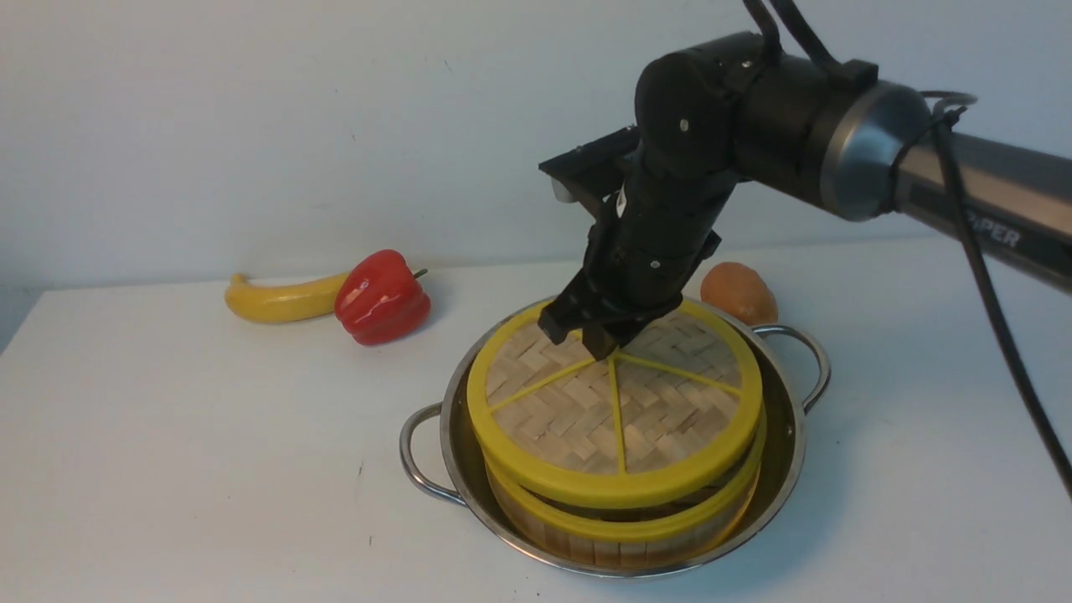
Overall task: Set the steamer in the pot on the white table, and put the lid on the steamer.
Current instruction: 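Place the bamboo steamer lid onto the steamer basket in the pot with the right gripper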
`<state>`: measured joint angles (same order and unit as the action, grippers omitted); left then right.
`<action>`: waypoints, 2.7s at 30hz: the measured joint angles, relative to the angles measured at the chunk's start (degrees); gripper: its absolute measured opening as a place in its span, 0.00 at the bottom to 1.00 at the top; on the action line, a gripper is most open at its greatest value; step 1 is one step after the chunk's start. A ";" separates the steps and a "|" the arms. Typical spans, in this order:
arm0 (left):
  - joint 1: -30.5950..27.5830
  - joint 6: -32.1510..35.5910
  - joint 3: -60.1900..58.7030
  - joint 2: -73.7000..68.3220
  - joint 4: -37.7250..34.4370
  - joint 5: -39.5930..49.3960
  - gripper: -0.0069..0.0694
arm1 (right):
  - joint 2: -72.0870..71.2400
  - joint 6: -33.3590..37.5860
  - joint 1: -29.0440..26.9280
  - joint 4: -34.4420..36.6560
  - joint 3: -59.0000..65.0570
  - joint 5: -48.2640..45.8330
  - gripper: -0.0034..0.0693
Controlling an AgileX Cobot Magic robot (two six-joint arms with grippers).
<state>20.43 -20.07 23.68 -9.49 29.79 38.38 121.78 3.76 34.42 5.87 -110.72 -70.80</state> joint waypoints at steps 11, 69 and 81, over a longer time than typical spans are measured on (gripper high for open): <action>0.00 0.00 0.00 0.00 0.00 0.00 0.10 | -2.13 -0.05 0.00 -0.49 3.44 0.13 0.24; 0.00 0.00 0.00 0.00 0.00 0.00 0.10 | -0.95 3.67 0.00 0.39 4.48 1.35 0.24; 0.00 0.00 0.00 0.00 0.00 0.00 0.10 | -0.84 3.25 0.00 -1.27 3.40 0.13 0.79</action>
<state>20.43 -20.07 23.68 -9.49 29.79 38.38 120.93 7.02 34.42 4.60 -107.32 -70.67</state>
